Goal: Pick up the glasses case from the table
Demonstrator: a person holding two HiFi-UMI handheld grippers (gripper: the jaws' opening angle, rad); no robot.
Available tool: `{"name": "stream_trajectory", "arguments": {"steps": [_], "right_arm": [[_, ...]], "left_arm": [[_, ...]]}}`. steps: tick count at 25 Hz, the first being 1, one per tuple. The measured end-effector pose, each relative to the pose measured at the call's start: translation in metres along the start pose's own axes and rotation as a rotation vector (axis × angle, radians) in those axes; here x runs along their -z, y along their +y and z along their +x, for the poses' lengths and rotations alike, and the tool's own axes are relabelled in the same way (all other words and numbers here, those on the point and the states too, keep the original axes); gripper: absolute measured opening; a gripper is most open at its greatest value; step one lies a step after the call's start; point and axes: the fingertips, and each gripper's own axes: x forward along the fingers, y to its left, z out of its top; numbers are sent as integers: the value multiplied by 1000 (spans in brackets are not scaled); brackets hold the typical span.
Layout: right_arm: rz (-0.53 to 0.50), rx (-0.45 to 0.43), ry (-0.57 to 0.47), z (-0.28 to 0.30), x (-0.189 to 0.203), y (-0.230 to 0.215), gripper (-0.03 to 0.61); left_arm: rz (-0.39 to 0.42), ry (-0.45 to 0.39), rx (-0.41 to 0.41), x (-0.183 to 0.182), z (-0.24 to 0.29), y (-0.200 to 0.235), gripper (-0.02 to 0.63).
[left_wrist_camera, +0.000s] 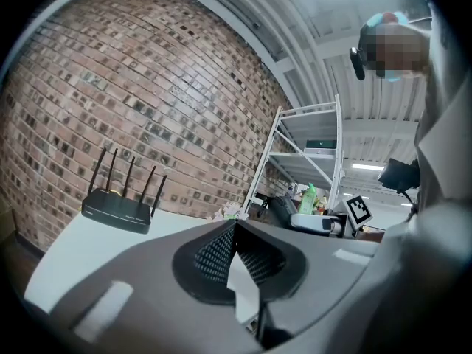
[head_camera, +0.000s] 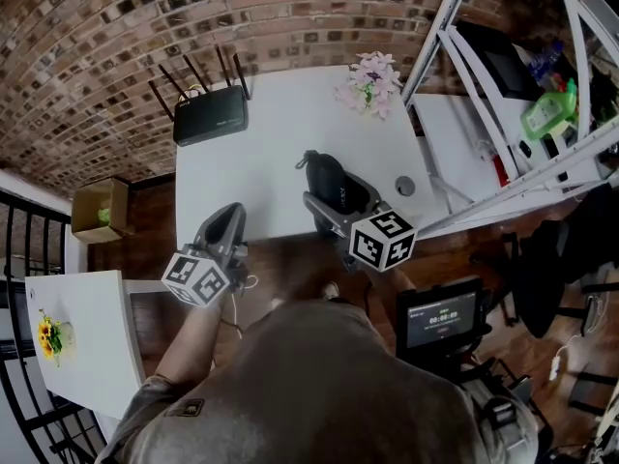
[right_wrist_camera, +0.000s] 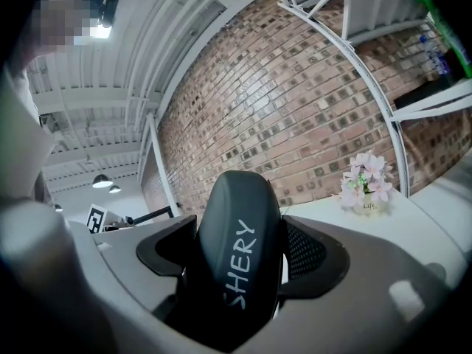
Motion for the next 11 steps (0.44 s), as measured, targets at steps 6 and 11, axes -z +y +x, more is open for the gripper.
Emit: {"name": "stream_trajectory", "arguments": {"steps": [6, 11], "right_arm": [[1, 4, -2, 2, 1, -1, 370], [2, 8, -6, 3, 1, -2, 371]], "left_arm": [[-8, 2, -6, 3, -1, 5, -9], [-8, 1, -10, 3, -1, 9, -9]]}}
